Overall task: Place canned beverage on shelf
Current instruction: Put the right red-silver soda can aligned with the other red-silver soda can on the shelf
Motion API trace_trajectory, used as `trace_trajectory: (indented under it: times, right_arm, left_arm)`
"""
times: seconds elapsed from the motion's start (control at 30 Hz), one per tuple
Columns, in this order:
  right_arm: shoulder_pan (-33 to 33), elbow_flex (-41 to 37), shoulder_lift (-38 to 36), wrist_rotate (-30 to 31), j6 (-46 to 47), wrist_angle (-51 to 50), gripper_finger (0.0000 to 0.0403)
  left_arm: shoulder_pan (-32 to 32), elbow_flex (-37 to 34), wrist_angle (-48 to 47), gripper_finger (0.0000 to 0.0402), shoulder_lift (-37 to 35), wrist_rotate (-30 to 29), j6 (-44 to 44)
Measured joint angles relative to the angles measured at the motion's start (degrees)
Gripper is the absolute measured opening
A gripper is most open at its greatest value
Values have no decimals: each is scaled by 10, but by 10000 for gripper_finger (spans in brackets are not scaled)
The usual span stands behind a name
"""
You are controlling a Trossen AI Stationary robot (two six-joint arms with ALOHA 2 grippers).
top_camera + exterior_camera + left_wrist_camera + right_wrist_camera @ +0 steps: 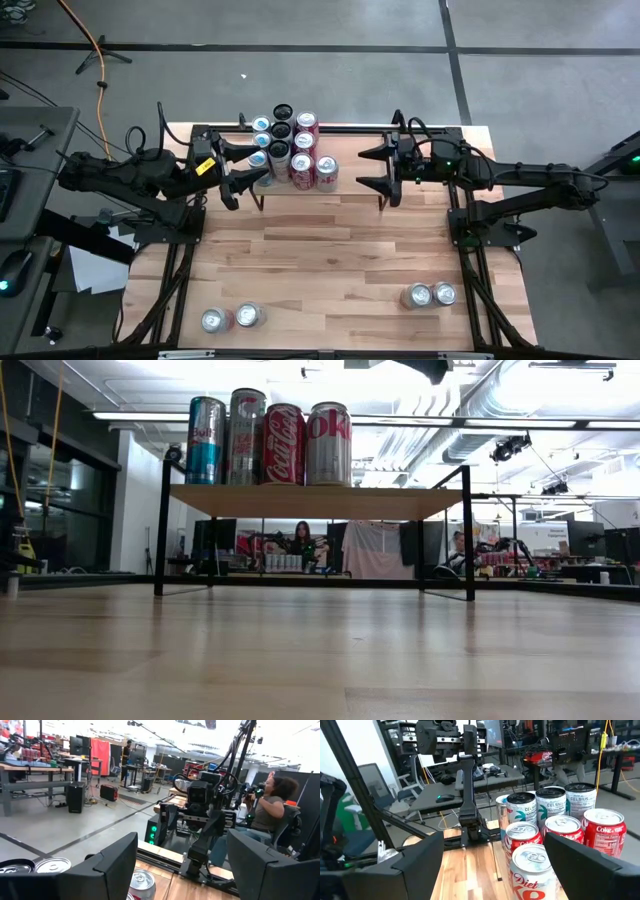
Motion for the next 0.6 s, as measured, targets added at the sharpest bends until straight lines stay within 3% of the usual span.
trace_trajectory:
  times: [0.1,0.17,0.3,0.47,0.6]
  right_arm:
    - [0,6,0,-2,-12,-10,332]
    - [1,41,1,-6,-13,-70,332]
    - [24,167,19,7,-17,-328,332]
    - [78,294,66,17,119,-626,332]
    - [158,318,97,-12,250,-772,332]
  left_arm:
    - [0,0,0,241,0,0,0]
    - [0,0,0,241,0,0,0]
    - [0,0,0,241,0,-1,0]
    - [0,0,-7,241,0,-1,0]
    - [0,0,-26,241,0,0,0]
